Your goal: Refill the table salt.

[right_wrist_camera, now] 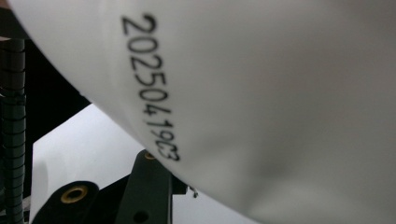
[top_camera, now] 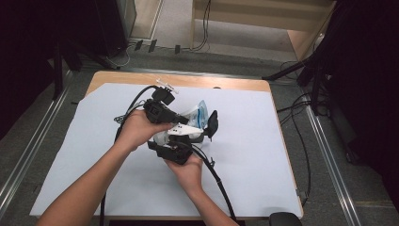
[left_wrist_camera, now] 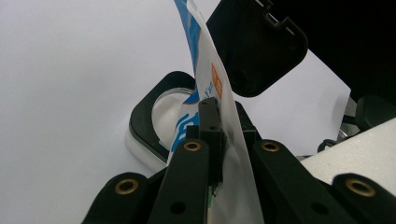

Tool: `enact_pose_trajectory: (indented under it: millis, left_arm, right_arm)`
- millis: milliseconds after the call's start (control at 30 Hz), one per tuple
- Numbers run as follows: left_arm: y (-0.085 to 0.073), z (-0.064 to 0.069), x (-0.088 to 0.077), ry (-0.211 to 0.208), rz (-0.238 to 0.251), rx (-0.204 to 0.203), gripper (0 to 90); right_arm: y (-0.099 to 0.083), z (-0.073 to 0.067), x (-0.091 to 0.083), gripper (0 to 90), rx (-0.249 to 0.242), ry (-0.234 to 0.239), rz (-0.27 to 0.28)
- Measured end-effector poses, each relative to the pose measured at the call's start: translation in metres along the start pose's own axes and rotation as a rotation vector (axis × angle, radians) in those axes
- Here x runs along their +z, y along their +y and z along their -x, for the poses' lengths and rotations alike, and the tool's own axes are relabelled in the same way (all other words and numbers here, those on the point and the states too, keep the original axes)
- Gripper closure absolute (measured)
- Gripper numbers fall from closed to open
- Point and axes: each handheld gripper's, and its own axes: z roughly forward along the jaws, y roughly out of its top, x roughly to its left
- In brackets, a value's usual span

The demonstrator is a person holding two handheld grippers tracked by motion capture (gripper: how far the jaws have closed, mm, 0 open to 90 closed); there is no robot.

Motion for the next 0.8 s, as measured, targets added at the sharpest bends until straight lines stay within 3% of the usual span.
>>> enact_pose_trajectory:
  millis: [367, 500, 800]
  left_arm:
    - [-0.010, -0.004, -0.004, -0.011, 0.025, 0.012, 88.8]
    - [-0.015, -0.005, -0.009, -0.033, 0.048, 0.026, 88.8]
    - [-0.017, -0.007, -0.009, -0.038, 0.042, 0.028, 88.5]
  right_arm:
    - [-0.003, -0.001, 0.002, 64.7, -0.029, -0.015, -0.023]
    - [-0.005, 0.000, 0.000, 63.9, -0.035, -0.028, -0.021]
    - [-0.008, 0.001, 0.000, 63.2, -0.036, -0.037, -0.024]
